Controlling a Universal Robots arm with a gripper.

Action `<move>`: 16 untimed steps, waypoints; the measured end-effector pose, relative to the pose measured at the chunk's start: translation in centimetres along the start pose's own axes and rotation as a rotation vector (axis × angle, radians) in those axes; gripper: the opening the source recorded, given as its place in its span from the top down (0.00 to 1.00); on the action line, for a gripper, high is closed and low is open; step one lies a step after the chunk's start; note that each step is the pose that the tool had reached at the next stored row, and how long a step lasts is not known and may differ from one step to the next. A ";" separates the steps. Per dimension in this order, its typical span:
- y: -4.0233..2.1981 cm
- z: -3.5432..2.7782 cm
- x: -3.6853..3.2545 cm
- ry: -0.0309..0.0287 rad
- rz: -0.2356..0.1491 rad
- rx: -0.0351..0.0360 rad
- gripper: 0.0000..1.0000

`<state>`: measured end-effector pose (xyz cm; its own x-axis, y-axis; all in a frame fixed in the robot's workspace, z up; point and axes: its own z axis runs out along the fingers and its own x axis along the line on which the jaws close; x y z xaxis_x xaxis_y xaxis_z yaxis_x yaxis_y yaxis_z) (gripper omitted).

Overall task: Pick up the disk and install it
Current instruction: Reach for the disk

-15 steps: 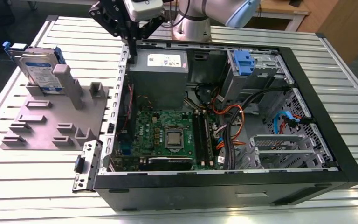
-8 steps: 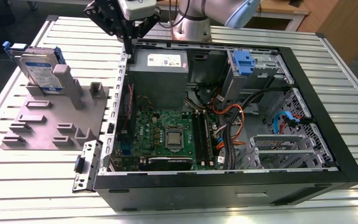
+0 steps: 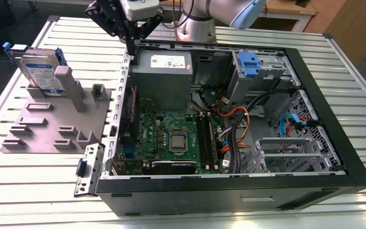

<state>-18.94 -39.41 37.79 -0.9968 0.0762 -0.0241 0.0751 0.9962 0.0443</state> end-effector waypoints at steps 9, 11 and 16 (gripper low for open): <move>-0.06 -0.02 0.80 0.0000 0.000 0.0000 0.89; -0.08 -0.02 1.12 -0.0001 0.000 -0.0001 0.89; -0.11 -0.03 1.43 0.0000 0.000 -0.0001 0.89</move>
<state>-20.38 -39.40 37.78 -0.9968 0.0761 -0.0242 0.0750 0.9962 0.0443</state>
